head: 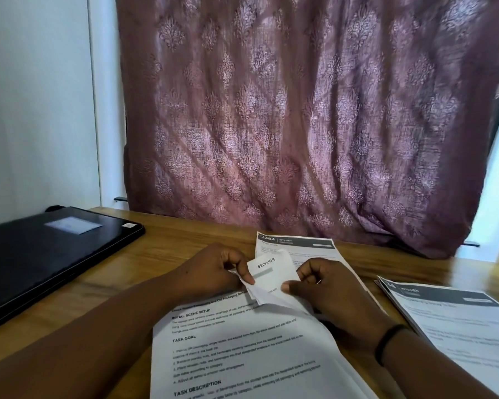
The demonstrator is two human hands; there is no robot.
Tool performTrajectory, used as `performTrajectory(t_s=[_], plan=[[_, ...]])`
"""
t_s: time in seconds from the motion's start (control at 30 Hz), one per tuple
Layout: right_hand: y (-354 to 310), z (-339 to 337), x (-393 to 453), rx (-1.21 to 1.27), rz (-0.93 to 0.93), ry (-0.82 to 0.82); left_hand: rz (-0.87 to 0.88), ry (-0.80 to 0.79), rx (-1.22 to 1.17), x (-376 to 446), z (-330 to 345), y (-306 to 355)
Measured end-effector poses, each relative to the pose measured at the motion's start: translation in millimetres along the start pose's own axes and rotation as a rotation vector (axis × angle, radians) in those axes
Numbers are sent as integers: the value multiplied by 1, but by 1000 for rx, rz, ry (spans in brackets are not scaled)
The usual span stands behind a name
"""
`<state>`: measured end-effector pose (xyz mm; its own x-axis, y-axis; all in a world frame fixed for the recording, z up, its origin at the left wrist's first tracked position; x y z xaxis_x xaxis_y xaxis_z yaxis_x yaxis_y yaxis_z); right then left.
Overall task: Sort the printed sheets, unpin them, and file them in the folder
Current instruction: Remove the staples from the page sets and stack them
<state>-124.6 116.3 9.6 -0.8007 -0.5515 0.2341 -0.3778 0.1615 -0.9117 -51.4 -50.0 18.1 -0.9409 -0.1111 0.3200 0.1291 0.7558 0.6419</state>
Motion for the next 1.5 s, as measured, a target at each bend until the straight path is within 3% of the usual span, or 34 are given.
performTrajectory(t_s=[0.33, 0.5, 0.73, 0.9, 1.03, 1.2, 1.4, 1.5], plan=[[-8, -4, 1, -80, -79, 12, -35, -47, 121, 1, 2, -4], [0, -7, 3, -58, 9, 2, -8, -4, 90, 1, -2, -2], [-13, -13, -1, -117, -61, 79, 21, 42, 59, 1, -6, 2], [-29, 2, -4, -234, -179, -51, 100, 124, 78, 0, -15, 7], [-31, 4, -8, -157, -196, -82, 148, 180, 94, -2, -20, 12], [-25, 12, -13, -46, -88, -191, 137, 154, 86, -5, -18, 15], [-10, -21, 0, 18, 1, 89, 68, 130, 98, -5, -16, 11], [6, -16, 3, 90, 91, 42, 53, 124, 95, -6, -16, 9]])
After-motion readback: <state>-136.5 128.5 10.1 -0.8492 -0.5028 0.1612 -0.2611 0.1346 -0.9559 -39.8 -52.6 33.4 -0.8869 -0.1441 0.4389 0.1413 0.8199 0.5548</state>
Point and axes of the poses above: each hand's wrist, its own x-axis towards the middle knuckle, its own z-axis out of the palm, y = z × x, the point moved 10 cm from there along x, towards the middle knuckle, and after that the axes turned 12 degrees about x, right-handed, at the moved point
